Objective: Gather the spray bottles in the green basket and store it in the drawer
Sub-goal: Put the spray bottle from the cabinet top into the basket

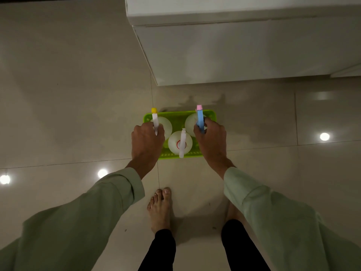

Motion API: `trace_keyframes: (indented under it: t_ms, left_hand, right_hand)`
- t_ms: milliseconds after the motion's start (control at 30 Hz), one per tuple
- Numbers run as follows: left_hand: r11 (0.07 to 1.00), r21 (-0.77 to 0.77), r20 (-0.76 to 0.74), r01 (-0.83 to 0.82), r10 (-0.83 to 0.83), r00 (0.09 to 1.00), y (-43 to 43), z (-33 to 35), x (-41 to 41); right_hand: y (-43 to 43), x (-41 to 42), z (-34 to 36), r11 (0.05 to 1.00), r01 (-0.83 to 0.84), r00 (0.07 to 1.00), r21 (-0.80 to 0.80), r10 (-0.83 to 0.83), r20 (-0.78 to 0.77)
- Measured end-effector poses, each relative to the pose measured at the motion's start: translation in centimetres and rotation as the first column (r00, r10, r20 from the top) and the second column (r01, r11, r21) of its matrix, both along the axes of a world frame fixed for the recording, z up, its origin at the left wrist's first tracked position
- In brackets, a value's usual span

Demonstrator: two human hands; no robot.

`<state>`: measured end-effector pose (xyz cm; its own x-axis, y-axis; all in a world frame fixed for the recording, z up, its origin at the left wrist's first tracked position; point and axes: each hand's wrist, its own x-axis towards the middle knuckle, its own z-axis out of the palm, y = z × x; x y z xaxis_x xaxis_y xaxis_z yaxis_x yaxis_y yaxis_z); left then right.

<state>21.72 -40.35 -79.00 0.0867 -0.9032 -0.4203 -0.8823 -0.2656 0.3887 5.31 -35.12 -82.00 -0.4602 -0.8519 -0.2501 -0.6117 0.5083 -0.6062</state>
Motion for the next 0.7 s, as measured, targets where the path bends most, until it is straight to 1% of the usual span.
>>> trace_keyframes:
  t_ms: [200,367,600,633,700]
  left_hand:
    - [1.0,0.001,-0.003,0.009,-0.009,1.0,0.1,0.0,0.2]
    - [1.0,-0.008,-0.022,0.024,-0.024,0.999,0.0,0.3,0.2]
    - [0.999,-0.008,-0.029,0.053,-0.054,0.998,0.3,0.4,0.5]
    - [0.998,-0.01,-0.035,0.057,-0.057,0.998,0.4,0.4,0.6]
    - [0.998,-0.013,-0.043,0.06,-0.06,0.997,0.6,0.6,0.8]
  right_hand:
    - [0.0,0.0,0.0,1.0,-0.001,1.0,0.004,0.001,0.006]
    - [0.1,-0.2,0.0,0.999,0.004,1.0,0.038,-0.004,0.003]
    - [0.8,-0.5,0.4,1.0,0.012,0.997,0.021,-0.014,0.078]
    - [1.0,-0.4,0.7,1.0,0.02,0.997,0.005,-0.02,0.069]
    - [1.7,0.2,1.4,0.997,0.066,0.997,-0.051,-0.067,-0.027]
